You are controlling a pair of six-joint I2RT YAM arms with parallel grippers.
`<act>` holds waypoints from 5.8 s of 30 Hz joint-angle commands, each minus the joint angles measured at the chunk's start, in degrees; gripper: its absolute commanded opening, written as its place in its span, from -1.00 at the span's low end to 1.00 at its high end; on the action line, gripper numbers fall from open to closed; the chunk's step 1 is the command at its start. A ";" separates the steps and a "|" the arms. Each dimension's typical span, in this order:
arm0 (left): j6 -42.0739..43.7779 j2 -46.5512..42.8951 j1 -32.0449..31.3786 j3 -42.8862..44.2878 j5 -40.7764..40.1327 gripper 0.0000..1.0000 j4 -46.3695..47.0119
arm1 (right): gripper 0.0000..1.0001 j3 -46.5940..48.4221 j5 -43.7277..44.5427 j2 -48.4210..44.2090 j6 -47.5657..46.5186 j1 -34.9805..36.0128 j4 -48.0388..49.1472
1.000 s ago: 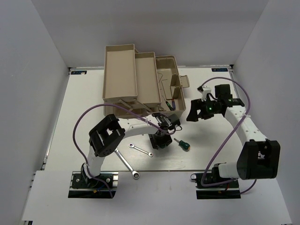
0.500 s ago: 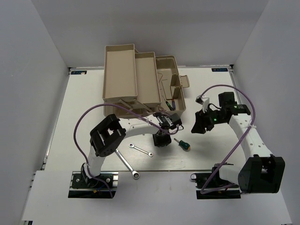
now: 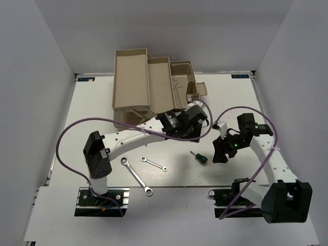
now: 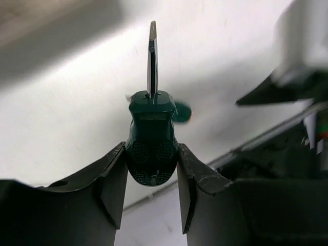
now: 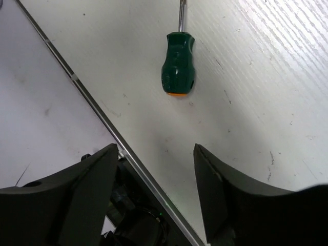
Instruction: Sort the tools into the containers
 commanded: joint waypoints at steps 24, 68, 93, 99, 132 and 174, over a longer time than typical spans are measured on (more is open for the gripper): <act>17.15 16.78 28.85 33.32 -8.67 -0.11 -5.72 | 0.54 -6.08 14.24 7.81 11.60 14.77 23.00; -15.19 -52.48 28.31 -54.11 2.31 0.45 -10.21 | -1.00 57.89 14.24 32.22 35.12 28.05 20.01; -20.21 -40.71 27.79 -62.91 9.26 0.25 0.17 | 0.76 46.76 17.58 27.79 34.98 26.38 29.42; -20.73 -35.96 27.27 -62.30 5.58 0.16 0.79 | 0.76 34.19 16.44 20.21 35.77 24.27 30.83; -3.78 -53.70 21.46 -39.65 10.49 -1.00 -6.42 | 0.27 24.16 -1.05 14.67 23.65 19.17 22.48; 10.20 6.39 52.31 29.99 17.85 -1.00 3.42 | -0.53 14.49 -1.93 11.50 12.92 26.03 19.58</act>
